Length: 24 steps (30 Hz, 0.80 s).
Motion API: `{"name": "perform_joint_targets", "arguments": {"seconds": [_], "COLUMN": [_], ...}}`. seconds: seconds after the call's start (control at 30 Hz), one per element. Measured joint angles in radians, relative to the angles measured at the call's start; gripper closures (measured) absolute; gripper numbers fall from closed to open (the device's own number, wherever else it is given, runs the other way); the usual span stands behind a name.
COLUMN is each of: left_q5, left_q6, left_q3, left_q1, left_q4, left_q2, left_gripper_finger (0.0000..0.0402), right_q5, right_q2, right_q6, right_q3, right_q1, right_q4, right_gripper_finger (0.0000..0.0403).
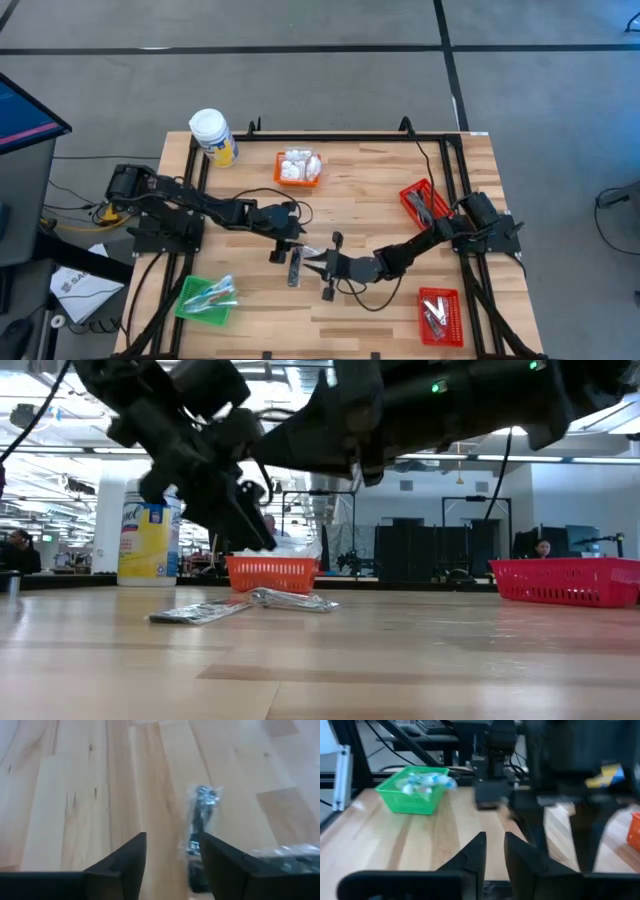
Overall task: Pick & Place Travel size toiletries
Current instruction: Put the silver nail cutter into the bottom red basket
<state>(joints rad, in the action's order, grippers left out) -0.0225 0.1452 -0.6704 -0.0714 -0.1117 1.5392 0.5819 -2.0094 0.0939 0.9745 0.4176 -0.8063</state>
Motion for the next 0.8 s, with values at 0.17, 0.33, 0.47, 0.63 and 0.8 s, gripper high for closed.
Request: {"name": "perform_joint_targets", "arguments": {"seconds": [0.17, 0.33, 0.47, 0.63, 0.8], "left_q5": [0.004, 0.08, 0.086, 0.083, 0.082], "left_q6": [-0.005, -0.022, -0.017, 0.015, 0.033], "left_q3": [0.0, -0.007, -0.026, -0.054, -0.064], "left_q1": [-0.004, -0.019, -0.039, -0.045, -0.034], "left_q4": [-0.05, -0.109, -0.141, -0.148, -0.144], "left_q2": [0.05, 0.073, 0.093, 0.158, 0.228], "left_gripper_finger": [0.0206, 0.0202, 0.0205, 0.0214, 0.0214], "right_q5": [0.026, 0.025, 0.025, 0.026, 0.029], "right_q2": [0.0, 0.0, 0.0, 0.0, 0.0], "right_q6": [-0.034, -0.044, -0.045, -0.052, -0.06], "right_q3": [0.0, 0.0, 0.0, 0.0, 0.0], "right_q1": [0.037, 0.054, 0.052, 0.044, 0.038], "right_q4": [-0.041, -0.063, -0.071, -0.073, -0.07], "right_gripper_finger": [0.0326, 0.0301, 0.027, 0.0238, 0.0225]}}
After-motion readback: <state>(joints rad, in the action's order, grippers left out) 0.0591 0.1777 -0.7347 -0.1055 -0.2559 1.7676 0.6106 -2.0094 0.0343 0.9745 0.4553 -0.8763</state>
